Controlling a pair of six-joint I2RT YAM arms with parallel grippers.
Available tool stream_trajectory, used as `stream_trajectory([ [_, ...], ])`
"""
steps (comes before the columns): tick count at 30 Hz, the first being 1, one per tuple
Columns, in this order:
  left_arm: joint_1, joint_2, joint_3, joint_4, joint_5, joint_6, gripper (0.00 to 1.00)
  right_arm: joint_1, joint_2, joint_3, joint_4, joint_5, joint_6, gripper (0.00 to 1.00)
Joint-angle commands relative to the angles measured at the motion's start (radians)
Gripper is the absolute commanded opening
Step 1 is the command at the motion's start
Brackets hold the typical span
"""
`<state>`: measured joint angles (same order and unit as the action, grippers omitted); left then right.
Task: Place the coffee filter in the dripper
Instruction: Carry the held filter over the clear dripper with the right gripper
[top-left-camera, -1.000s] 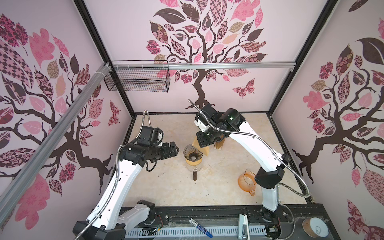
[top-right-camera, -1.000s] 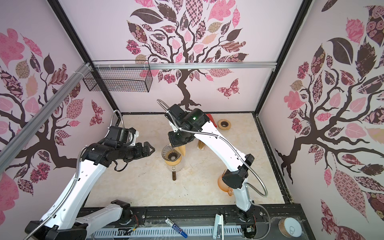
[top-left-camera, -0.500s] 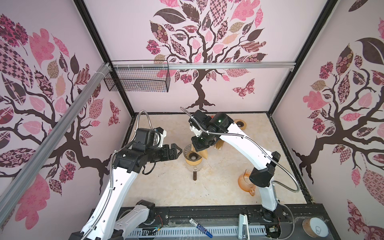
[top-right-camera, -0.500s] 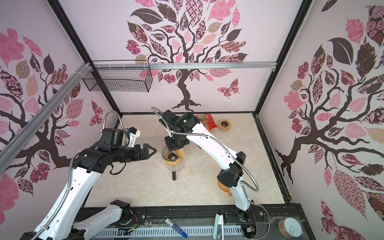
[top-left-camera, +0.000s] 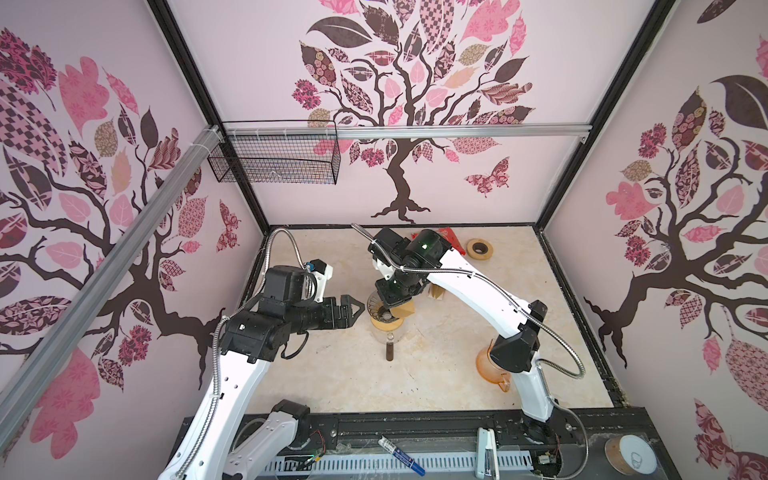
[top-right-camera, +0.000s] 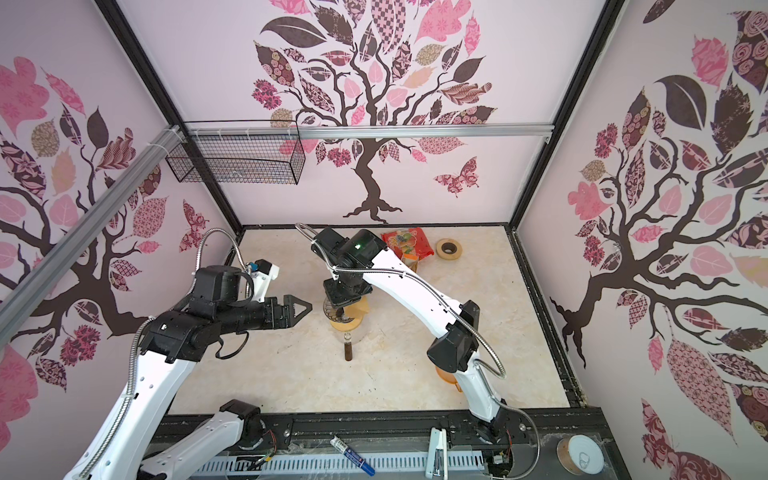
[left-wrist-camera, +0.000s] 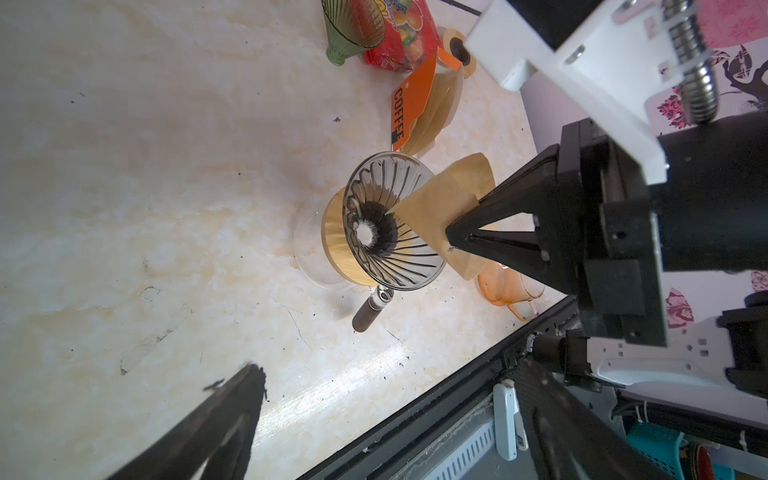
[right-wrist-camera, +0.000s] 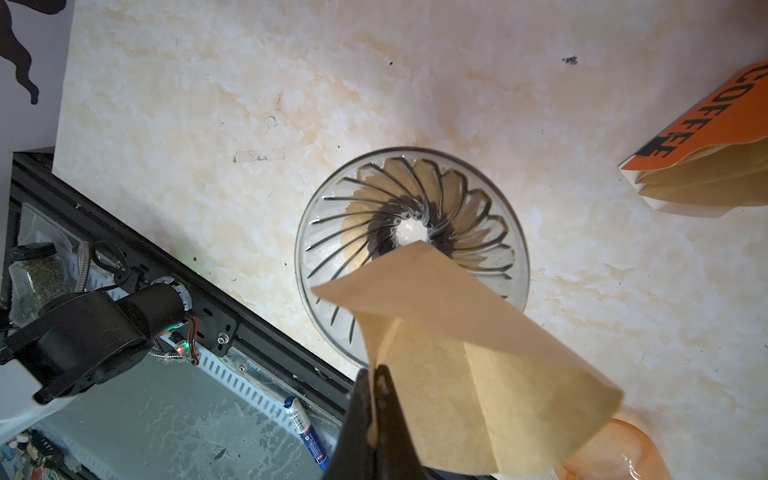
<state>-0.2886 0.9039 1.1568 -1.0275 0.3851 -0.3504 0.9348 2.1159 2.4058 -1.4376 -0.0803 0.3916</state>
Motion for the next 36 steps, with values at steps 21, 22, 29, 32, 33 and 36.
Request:
stream_trajectory([
  [21, 0.003, -0.046, -0.052, 0.085, -0.108, -0.071, 0.97, 0.016, 0.089, -0.004, 0.016, -0.056, -0.017, 0.00],
  [22, 0.003, -0.048, -0.053, 0.086, -0.107, -0.071, 0.97, 0.016, 0.090, -0.003, 0.015, -0.056, -0.017, 0.00],
  [29, 0.002, -0.051, -0.059, 0.086, -0.105, -0.070, 0.97, 0.019, 0.106, -0.003, 0.013, -0.052, -0.019, 0.00],
  [32, 0.003, -0.051, -0.059, 0.083, -0.107, -0.069, 0.97, 0.019, 0.110, -0.005, 0.011, -0.043, -0.020, 0.00],
  [33, 0.003, -0.052, -0.060, 0.081, -0.108, -0.069, 0.97, 0.019, 0.112, -0.005, 0.011, -0.042, -0.022, 0.00],
  [36, 0.003, -0.049, -0.061, 0.082, -0.108, -0.071, 0.97, 0.018, 0.116, -0.004, 0.012, -0.042, -0.019, 0.00],
])
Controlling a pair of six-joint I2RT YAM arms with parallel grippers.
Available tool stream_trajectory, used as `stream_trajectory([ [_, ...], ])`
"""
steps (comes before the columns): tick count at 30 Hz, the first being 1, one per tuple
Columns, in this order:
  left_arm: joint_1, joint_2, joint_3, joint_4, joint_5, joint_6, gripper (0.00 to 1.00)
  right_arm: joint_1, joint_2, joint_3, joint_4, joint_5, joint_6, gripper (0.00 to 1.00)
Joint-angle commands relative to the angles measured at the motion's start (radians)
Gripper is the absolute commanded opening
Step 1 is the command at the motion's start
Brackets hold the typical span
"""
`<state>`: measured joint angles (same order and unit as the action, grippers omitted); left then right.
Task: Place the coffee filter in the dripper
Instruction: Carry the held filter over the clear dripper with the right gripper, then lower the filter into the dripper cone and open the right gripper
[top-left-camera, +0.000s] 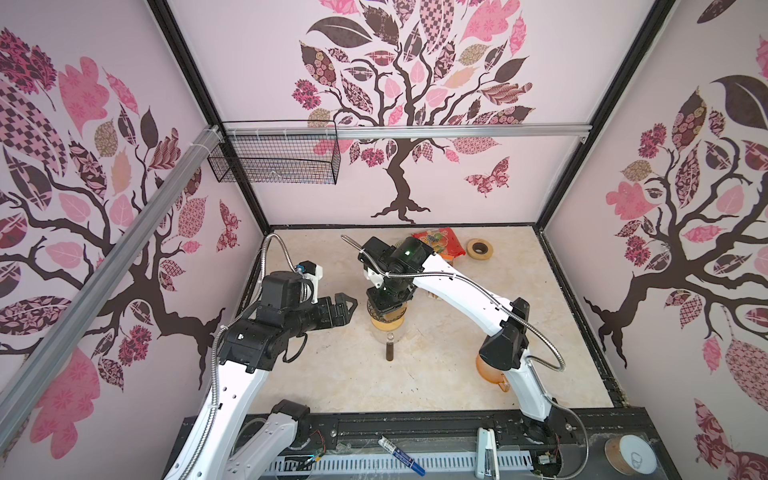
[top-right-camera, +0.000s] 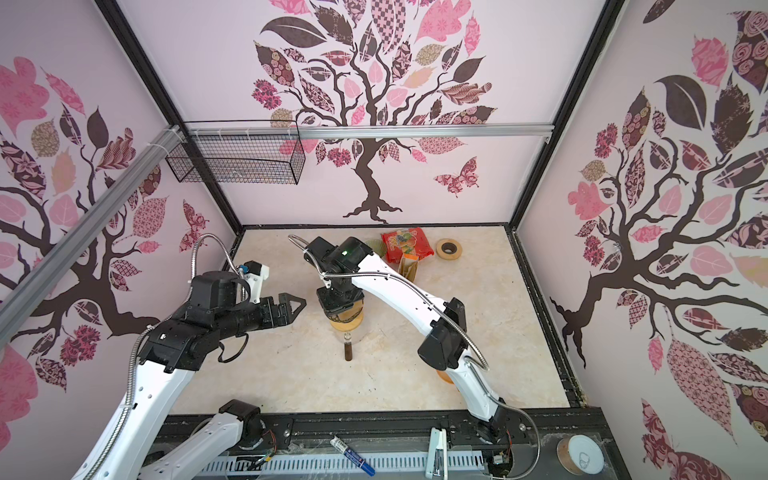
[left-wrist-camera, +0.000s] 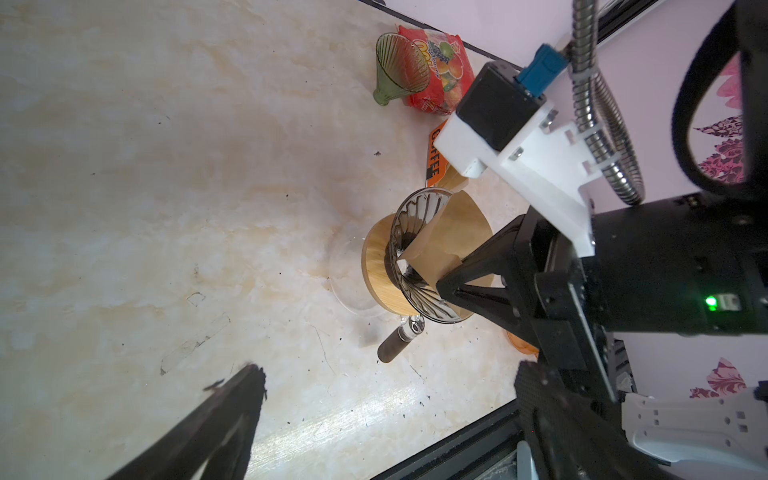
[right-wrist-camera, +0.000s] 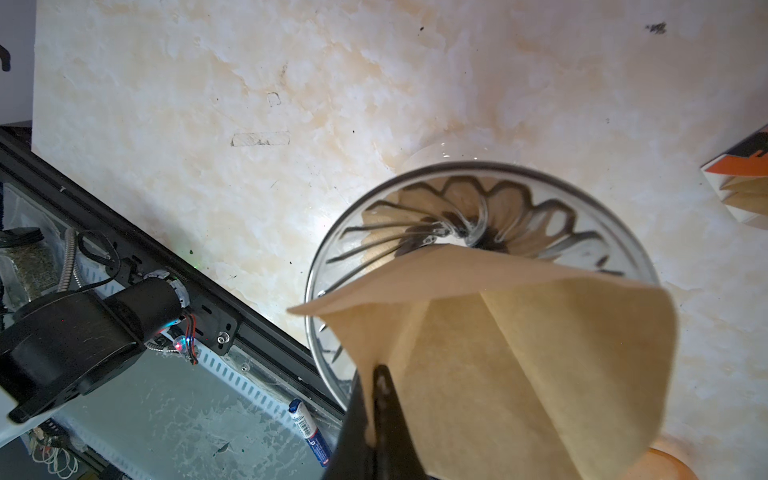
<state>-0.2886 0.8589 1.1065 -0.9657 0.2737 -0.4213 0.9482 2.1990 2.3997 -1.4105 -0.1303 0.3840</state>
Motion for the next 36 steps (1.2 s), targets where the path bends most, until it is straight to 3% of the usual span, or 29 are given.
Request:
stream_trajectory([
  [1, 0.002, -0.003, -0.011, 0.021, 0.004, 0.000, 0.97, 0.006, 0.033, 0.001, -0.016, 0.008, -0.012, 0.00],
  [24, 0.002, -0.002, -0.023, 0.015, -0.003, 0.005, 0.97, 0.006, 0.031, 0.043, -0.024, 0.009, -0.006, 0.18],
  [36, 0.002, -0.001, -0.025, 0.009, -0.007, 0.004, 0.97, 0.006, 0.026, 0.061, -0.027, 0.007, -0.004, 0.35],
])
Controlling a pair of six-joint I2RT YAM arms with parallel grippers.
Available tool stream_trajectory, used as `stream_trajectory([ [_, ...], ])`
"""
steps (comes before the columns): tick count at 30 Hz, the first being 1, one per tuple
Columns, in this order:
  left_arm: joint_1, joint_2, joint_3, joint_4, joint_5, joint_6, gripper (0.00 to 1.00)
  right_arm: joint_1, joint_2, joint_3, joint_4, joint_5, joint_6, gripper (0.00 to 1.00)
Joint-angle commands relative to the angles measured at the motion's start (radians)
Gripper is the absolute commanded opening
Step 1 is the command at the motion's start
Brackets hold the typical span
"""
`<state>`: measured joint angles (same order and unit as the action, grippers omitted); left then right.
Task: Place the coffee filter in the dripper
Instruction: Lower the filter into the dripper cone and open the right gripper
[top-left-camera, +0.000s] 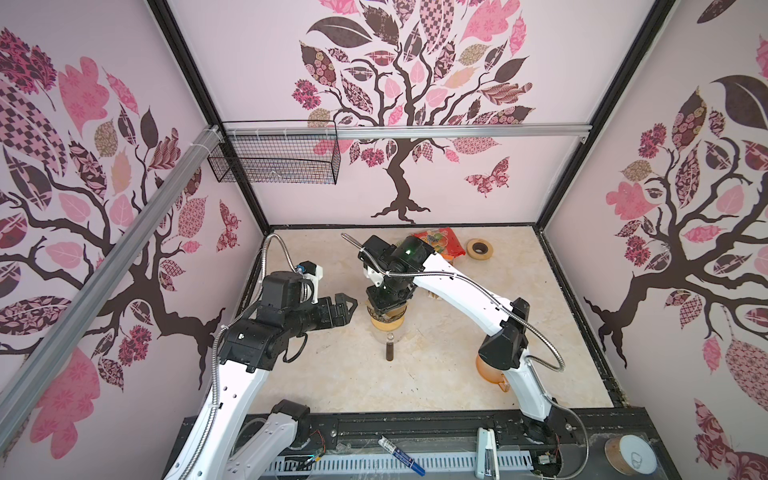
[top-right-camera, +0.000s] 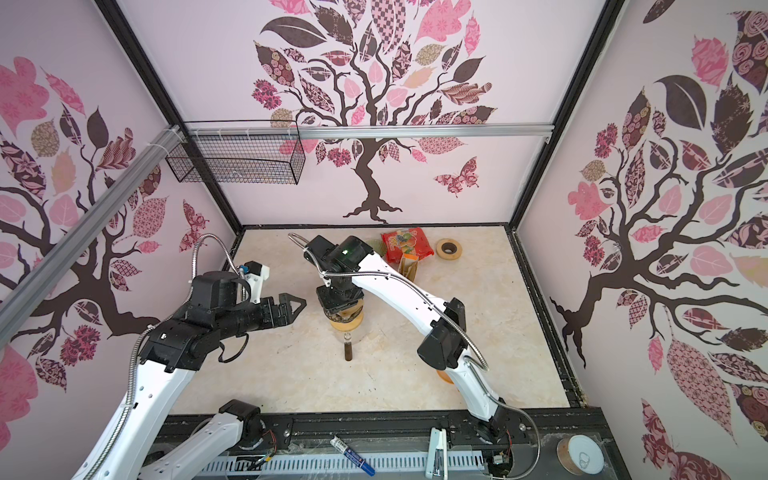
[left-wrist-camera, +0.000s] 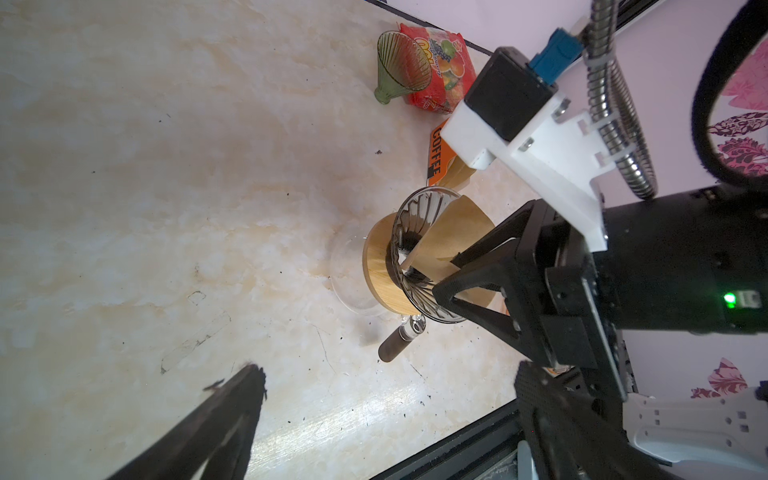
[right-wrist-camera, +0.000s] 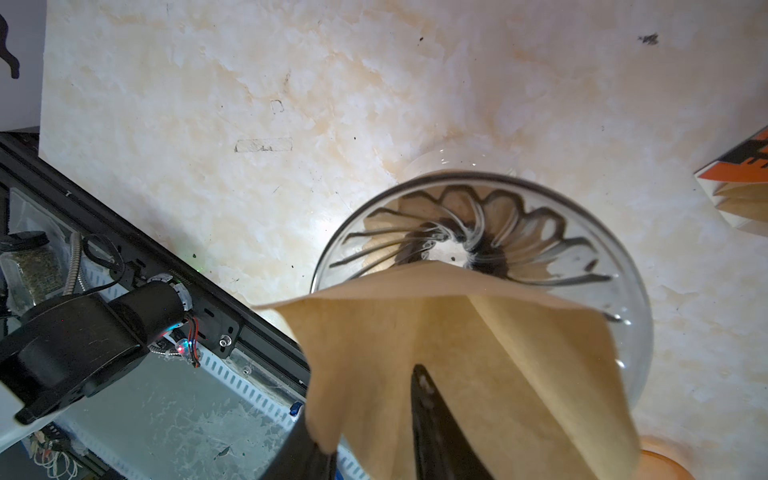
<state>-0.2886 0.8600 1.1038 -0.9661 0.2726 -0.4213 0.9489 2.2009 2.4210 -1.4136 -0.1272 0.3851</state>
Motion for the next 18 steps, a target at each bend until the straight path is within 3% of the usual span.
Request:
stream_trajectory([
  [1, 0.001, -0.003, -0.022, 0.010, -0.007, 0.004, 0.97, 0.005, 0.022, 0.040, -0.023, 0.003, -0.004, 0.36],
  [18, -0.001, -0.007, -0.025, 0.009, -0.010, 0.006, 0.97, 0.006, 0.002, 0.040, -0.013, -0.014, -0.002, 0.50],
])
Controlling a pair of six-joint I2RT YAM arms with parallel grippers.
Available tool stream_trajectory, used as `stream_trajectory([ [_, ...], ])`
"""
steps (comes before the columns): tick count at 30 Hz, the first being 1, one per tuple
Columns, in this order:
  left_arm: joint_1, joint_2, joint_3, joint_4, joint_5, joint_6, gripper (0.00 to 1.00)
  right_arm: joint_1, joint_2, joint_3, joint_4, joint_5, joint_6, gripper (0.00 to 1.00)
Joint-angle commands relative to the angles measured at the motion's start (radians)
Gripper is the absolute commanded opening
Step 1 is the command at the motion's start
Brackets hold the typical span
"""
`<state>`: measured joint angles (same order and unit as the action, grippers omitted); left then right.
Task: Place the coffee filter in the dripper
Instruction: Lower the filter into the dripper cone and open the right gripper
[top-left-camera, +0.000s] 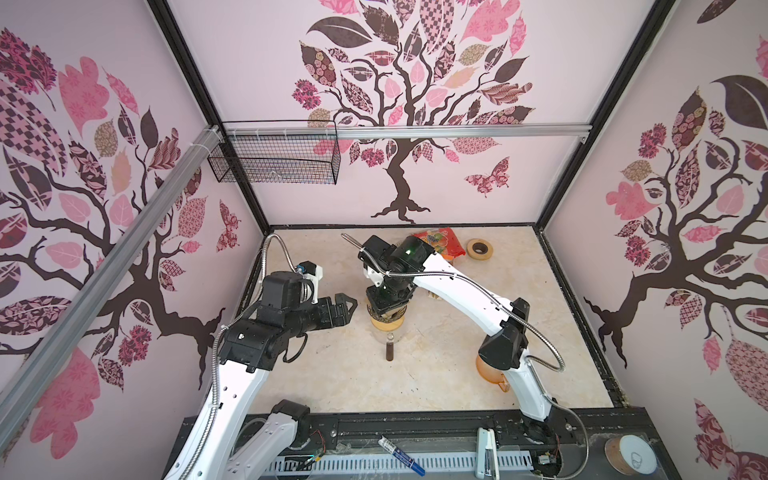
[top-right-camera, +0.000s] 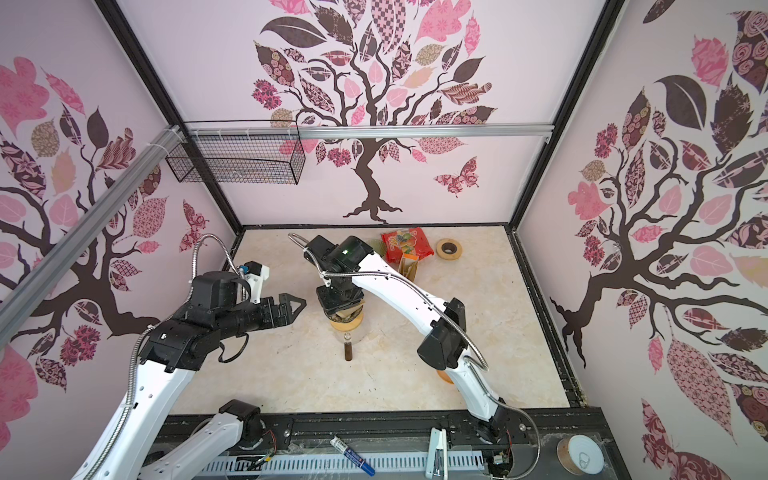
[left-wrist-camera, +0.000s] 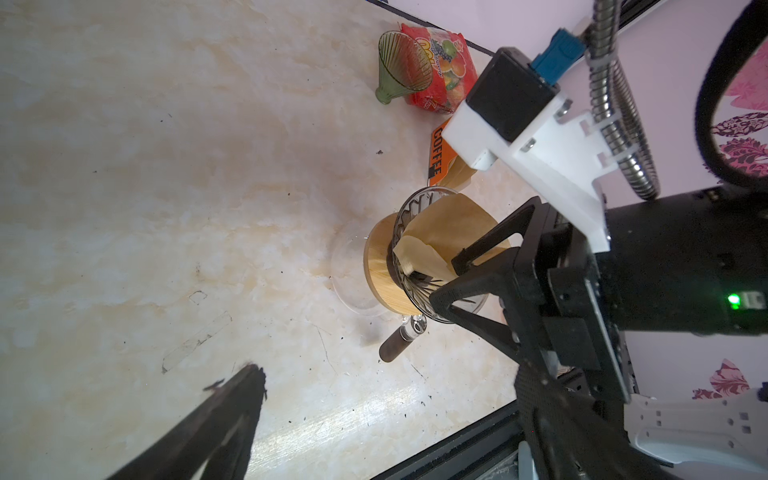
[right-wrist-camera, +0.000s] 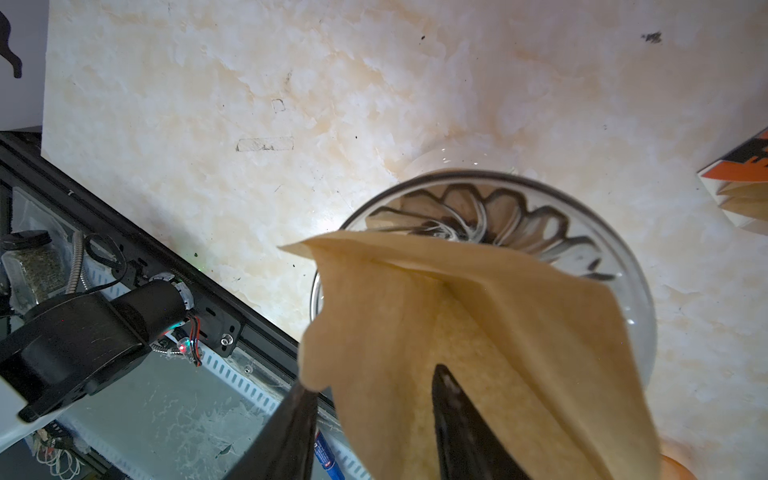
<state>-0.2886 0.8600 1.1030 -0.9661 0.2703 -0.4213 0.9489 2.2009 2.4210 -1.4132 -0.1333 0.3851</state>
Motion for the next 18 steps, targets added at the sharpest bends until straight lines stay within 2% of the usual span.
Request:
stream_trajectory([
  [1, 0.000, -0.008, -0.024, 0.009, -0.008, 0.006, 0.97, 0.005, -0.001, 0.042, -0.009, -0.009, -0.001, 0.50],
  [8, 0.000, -0.011, -0.026, 0.004, -0.009, 0.005, 0.97, 0.004, -0.019, 0.059, 0.001, -0.014, 0.008, 0.55],
  [18, -0.001, -0.008, -0.018, -0.008, -0.023, -0.008, 0.97, -0.001, -0.058, 0.109, 0.017, 0.024, 0.026, 0.57],
])
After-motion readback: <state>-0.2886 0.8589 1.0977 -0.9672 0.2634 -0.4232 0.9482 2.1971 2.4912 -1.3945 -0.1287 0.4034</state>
